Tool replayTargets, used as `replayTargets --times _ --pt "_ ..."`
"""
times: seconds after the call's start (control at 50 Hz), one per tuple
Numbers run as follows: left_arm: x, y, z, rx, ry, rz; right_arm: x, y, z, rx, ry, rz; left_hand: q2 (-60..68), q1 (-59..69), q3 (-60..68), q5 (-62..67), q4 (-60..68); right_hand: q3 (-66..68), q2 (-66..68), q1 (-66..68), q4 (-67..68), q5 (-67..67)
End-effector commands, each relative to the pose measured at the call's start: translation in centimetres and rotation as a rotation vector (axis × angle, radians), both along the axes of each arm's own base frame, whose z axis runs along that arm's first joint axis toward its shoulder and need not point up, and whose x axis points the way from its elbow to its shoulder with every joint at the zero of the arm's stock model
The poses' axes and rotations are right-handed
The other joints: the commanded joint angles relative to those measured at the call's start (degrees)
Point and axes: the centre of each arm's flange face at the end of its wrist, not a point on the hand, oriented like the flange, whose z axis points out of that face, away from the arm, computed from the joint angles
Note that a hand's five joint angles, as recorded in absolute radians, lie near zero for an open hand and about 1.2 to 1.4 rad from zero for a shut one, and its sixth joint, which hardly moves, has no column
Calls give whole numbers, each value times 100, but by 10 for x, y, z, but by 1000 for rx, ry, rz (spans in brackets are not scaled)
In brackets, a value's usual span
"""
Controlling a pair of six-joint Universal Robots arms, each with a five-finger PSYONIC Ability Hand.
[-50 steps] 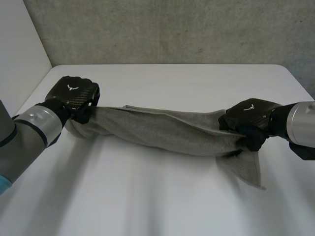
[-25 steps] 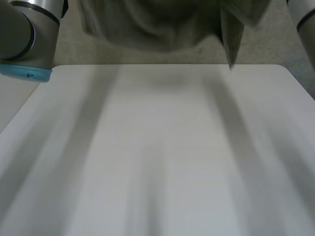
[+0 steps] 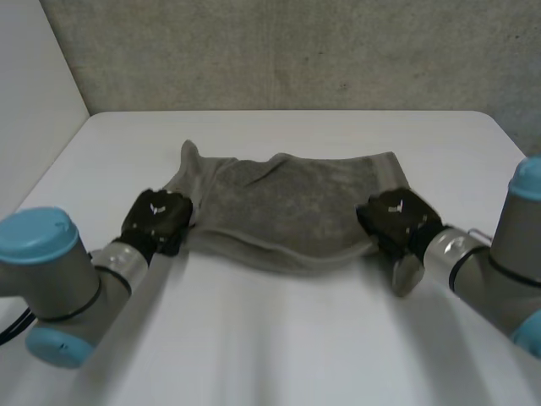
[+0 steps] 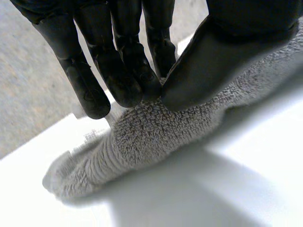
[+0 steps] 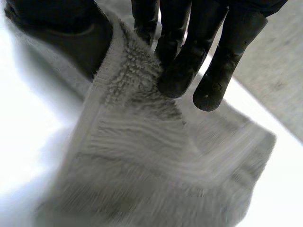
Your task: Fold the towel.
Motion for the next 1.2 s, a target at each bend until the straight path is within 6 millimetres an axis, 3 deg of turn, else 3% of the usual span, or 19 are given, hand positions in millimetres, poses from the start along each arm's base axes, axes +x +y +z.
replayTargets --times 0.02,0.14,0.18,0.2,0.22,0.24,0.3,0.44,0.7,0.96,1.2 --pt "9 12 1 13 -37 10 -5 7 -10 12 50 6 290 761 308 427 244 307 453 331 349 295" --pt "17 10 14 -9 -28 37 -11 2 -7 1 52 -19 -263 208 -245 -126 -309 307 453 331 349 295" --pt "21 6 20 -18 -23 53 -11 1 -7 1 52 -20 -1684 -1212 -1666 -1546 -1729 307 453 331 349 295" --pt "23 4 26 -32 -21 61 -11 1 -7 3 52 -19 -3392 -2920 -3374 -3254 -3437 307 453 331 349 295" --pt "23 4 26 -32 -21 61 -12 1 -8 4 51 -22 -3409 -2937 -3391 -3271 -3454 307 453 331 349 295" --pt "24 2 33 -52 -19 66 -12 1 -8 4 51 -24 -4458 -3986 -4440 -4321 -4504 307 453 331 349 295" --pt "26 -5 48 -88 -3 77 -13 0 -9 2 51 -25 -4569 -4097 -4551 -4432 -4615 307 453 331 349 295" --pt "26 -13 58 -110 4 81 -15 -1 -13 3 53 -32 -4754 -4283 -4737 -4617 -4800 290 436 314 332 278" --pt "20 -28 38 -67 -9 74 -14 1 -19 15 58 -28 -4771 -4300 -4753 -4634 -4817 240 386 264 281 227" --pt "-14 -46 21 -34 1 -99 -12 3 -23 27 62 -22 -4721 -4249 -4703 -4584 -4767 206 352 230 248 194" --pt "-21 -62 2 107 -29 -121 -12 3 -25 32 67 -21 -4586 -4115 -4568 -4449 -4632 122 268 146 163 110"
